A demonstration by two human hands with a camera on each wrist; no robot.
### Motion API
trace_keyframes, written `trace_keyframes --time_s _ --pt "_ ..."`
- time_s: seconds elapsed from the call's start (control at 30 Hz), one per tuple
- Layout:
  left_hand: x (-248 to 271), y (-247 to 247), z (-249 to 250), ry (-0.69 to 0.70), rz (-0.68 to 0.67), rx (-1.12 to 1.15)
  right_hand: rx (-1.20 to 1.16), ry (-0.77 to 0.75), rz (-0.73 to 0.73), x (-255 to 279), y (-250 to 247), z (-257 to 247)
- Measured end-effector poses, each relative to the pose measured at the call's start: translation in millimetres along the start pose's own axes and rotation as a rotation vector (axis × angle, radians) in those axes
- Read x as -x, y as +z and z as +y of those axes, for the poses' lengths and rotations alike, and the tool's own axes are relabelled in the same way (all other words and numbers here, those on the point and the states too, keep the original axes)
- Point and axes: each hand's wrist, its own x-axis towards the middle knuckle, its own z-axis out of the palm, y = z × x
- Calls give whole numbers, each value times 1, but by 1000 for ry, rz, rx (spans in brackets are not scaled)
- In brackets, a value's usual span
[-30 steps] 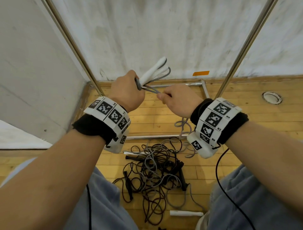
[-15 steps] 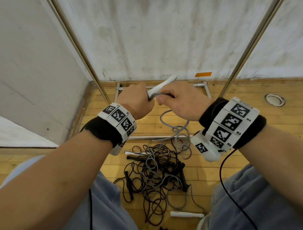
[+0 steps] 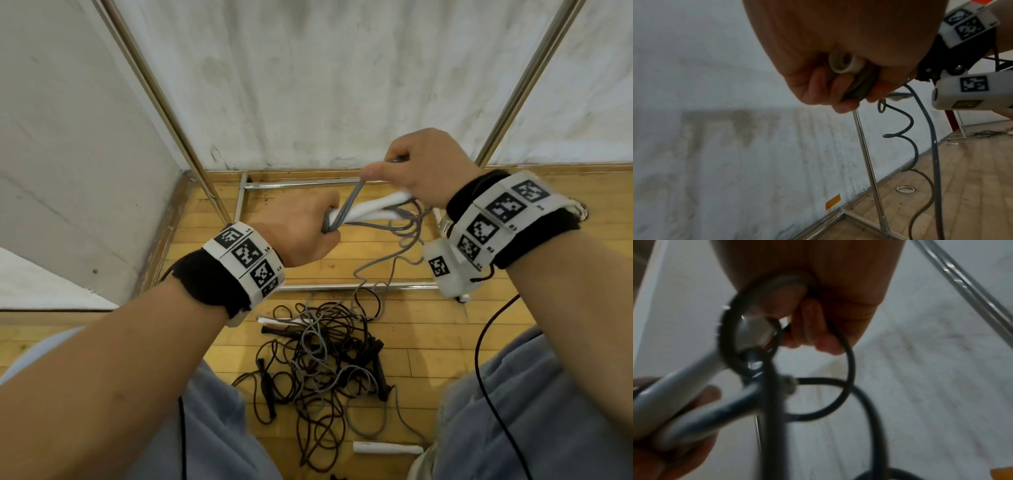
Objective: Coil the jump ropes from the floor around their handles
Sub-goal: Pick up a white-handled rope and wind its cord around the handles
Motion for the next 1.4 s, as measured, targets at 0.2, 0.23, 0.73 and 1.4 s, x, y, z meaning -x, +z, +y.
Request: trace_keyframes --time_s 0.2,0.23,0.73,1.4 --pt "8 -16 8 71 95 115 -240 26 -166 0 -6 4" --pt "9 -18 8 70 109 119 -249 24 -184 0 -6 4" --pt "4 -30 6 54 -72 72 8 0 -136 -1 -11 16" --pt "-5 -30 3 -241 480 592 -245 -44 -252 25 56 -39"
